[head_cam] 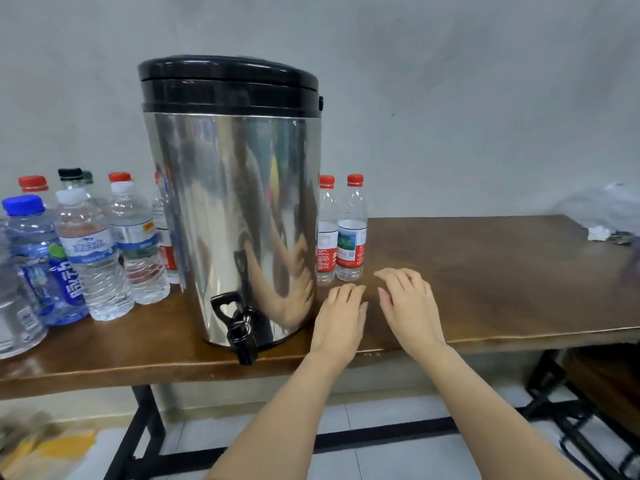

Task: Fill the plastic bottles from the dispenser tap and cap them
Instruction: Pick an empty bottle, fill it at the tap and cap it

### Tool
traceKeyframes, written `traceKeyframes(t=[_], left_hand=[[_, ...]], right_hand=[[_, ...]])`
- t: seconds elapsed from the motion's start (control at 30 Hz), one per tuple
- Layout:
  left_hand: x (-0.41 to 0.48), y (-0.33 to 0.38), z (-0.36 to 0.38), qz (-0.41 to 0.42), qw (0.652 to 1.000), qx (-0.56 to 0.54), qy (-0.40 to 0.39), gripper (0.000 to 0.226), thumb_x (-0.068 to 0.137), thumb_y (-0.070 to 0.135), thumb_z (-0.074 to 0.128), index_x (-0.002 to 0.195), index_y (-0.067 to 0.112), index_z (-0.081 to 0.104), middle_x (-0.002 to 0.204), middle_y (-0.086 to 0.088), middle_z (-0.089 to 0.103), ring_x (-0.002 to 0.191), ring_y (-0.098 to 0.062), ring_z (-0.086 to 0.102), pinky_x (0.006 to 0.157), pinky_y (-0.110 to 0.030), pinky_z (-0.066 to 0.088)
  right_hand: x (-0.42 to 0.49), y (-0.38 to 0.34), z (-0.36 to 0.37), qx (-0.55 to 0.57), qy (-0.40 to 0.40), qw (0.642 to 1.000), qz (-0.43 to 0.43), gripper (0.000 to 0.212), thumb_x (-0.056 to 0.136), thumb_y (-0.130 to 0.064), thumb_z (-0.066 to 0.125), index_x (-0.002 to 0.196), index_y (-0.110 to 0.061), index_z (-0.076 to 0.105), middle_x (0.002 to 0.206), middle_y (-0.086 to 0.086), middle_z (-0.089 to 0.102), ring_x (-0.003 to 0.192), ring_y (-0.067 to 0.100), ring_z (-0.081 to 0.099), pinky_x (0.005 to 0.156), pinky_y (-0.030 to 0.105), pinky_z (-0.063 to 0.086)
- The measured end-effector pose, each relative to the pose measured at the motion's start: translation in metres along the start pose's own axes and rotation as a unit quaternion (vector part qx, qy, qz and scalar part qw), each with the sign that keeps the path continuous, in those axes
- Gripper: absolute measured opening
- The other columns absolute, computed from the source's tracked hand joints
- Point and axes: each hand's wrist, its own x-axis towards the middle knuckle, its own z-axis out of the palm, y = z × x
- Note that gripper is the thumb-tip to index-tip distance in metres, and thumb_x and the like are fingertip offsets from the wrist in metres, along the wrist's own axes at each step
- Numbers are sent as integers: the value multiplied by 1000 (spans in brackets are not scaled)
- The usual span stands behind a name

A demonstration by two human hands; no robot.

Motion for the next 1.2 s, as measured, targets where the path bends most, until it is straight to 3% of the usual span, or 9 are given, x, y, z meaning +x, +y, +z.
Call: traceKeyframes(t=[0.17, 0.3, 0.4, 0.53, 0.73, 0.8, 0.9, 1.03, 1.2], left_hand=[[3, -3, 7, -71, 997, -12, -1, 46, 107, 36, 32, 151, 22, 32, 154, 2, 37, 141, -15, 33, 112, -28, 34], [1, 1, 3, -68, 997, -39, 8, 50, 107, 36, 33, 154, 23, 23, 158, 2, 27, 142, -17, 30, 107, -31, 40], [0, 1, 3, -75, 996, -37, 12, 51, 107, 37, 31, 155, 22, 21, 160, 0, 25, 143, -19, 29, 108, -32, 40], [3, 2, 6, -78, 997, -19, 4, 51, 106, 39, 31, 154, 22, 22, 158, 0, 27, 140, -20, 32, 107, -34, 41], [3, 2, 6, -68, 998, -6, 1, 52, 106, 39, 32, 154, 22, 23, 157, 0, 28, 138, -20, 33, 104, -34, 44], [2, 2, 6, -66, 998, -13, 2, 52, 106, 39, 33, 153, 21, 24, 157, 0, 28, 138, -21, 34, 103, -35, 45], [2, 2, 5, -66, 998, -22, 6, 51, 105, 38, 35, 152, 19, 27, 156, -2, 32, 137, -23, 37, 101, -37, 46], [3, 2, 5, -70, 997, -13, 2, 51, 106, 38, 34, 152, 20, 26, 156, -1, 31, 137, -22, 36, 102, -35, 45], [3, 4, 5, -78, 997, -15, 4, 50, 106, 38, 35, 152, 19, 28, 156, -2, 32, 139, -22, 35, 101, -35, 46]], right_hand=[[38, 11, 9, 23, -54, 996, 72, 42, 99, -28, 53, 140, -21, 48, 142, 0, 53, 132, 21, 44, 108, 37, 38], [71, 6, 13, 97, -117, 968, 199, 74, 92, -43, 63, 151, -22, 24, 153, 5, 38, 138, 26, 37, 107, 44, 39], [99, 1, 9, 204, -132, 942, 231, 94, 85, -42, 73, 155, -19, 13, 156, 9, 31, 142, 31, 30, 109, 49, 35], [132, -8, 0, 288, -122, 924, 219, 112, 79, -37, 81, 157, -22, 2, 163, 7, 14, 148, 35, 14, 116, 54, 24], [174, -28, -16, 75, -163, 980, 91, 128, 75, -33, 83, 153, -35, -18, 164, 15, -1, 147, 43, 11, 113, 57, 28], [186, -28, -17, 42, -191, 977, 88, 126, 76, -32, 83, 153, -36, -17, 163, 17, 1, 146, 46, 11, 111, 58, 29], [191, -25, -16, 32, -235, 968, 84, 117, 75, -28, 84, 155, -35, 0, 159, 17, 14, 141, 46, 20, 107, 57, 34], [181, -20, -10, 152, -170, 969, 96, 101, 72, -16, 87, 146, -25, 19, 142, 19, 38, 128, 42, 38, 102, 54, 42], [159, -17, -14, 255, -101, 958, 88, 93, 72, -8, 86, 139, -21, 24, 136, 13, 47, 120, 30, 50, 103, 47, 45]])
